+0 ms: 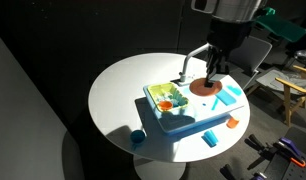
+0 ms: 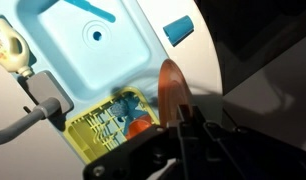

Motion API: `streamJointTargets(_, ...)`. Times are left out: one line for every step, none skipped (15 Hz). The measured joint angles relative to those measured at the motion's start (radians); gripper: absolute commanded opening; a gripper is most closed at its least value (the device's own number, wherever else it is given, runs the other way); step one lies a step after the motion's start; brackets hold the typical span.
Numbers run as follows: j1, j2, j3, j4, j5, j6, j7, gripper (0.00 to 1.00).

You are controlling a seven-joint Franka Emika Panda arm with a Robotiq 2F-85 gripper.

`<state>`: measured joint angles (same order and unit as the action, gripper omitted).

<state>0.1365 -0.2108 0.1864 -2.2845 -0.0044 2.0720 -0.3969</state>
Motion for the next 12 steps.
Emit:
streamJointTargets(0.0,-0.011,-0.001,-0.016,-0.016,0.011,0.025,0.01)
streamJointTargets(0.0,-0.021,-0.003,-0.03,-0.034,0.02,0.051,0.01)
streamJointTargets(0.0,-0.031,-0.005,-0.042,-0.052,0.029,0.077,0.01)
streamJointTargets(0.0,-0.039,-0.007,-0.054,-0.071,0.036,0.102,0.01)
streamJointTargets(0.0,-0.047,-0.008,-0.064,-0.092,0.042,0.128,0.01)
streamJointTargets(-0.001,-0.055,-0.01,-0.074,-0.112,0.047,0.154,0.01)
streamJointTargets(-0.001,-0.061,-0.011,-0.082,-0.131,0.049,0.178,0.01)
streamJointTargets(-0.002,-0.066,-0.012,-0.088,-0.15,0.049,0.201,0.01)
streamJointTargets(-0.004,-0.072,-0.012,-0.095,-0.17,0.049,0.225,0.01)
streamJointTargets(-0.006,-0.077,-0.013,-0.101,-0.19,0.049,0.25,0.01)
streamJointTargets(-0.008,-0.081,-0.013,-0.106,-0.208,0.049,0.272,0.01)
streamJointTargets(-0.011,-0.085,-0.013,-0.112,-0.227,0.049,0.296,0.01)
